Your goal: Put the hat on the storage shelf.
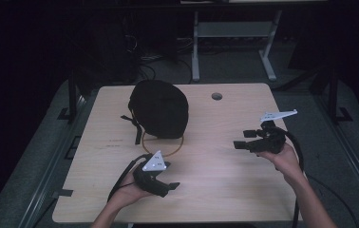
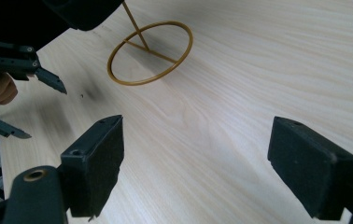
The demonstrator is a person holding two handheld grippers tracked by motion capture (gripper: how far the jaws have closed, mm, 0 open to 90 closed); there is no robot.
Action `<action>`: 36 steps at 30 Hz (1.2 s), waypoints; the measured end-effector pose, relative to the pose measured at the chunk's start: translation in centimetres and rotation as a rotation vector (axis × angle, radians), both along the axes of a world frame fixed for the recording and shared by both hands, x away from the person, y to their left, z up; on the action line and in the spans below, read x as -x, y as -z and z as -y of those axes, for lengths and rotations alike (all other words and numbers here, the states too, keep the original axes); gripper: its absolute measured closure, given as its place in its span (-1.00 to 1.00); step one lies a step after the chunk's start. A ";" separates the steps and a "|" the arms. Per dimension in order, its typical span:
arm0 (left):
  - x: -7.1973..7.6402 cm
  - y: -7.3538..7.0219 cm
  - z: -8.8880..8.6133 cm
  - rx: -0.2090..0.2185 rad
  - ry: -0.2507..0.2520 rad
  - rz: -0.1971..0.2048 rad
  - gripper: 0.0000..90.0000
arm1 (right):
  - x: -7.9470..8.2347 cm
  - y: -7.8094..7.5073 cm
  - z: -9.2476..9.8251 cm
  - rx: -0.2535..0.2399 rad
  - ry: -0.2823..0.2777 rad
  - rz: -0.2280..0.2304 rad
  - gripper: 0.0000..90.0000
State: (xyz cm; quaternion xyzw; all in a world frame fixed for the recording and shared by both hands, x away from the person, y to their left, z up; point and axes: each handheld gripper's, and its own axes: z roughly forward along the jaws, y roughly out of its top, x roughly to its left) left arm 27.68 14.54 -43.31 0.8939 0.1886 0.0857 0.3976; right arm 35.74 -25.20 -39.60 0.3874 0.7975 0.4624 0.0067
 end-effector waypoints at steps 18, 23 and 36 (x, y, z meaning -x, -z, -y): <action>0.0 0.1 -0.2 0.017 -0.013 -0.008 -0.48 | 3.3 2.3 3.3 -0.018 0.048 0.001 -0.60; 0.1 0.2 -0.1 0.009 -0.007 -0.014 -0.48 | 4.0 2.9 3.9 -0.025 0.056 -0.003 -0.60; 0.4 0.3 -0.1 0.011 -0.015 -0.011 -0.48 | 6.7 5.0 5.5 -0.064 0.069 0.001 -0.60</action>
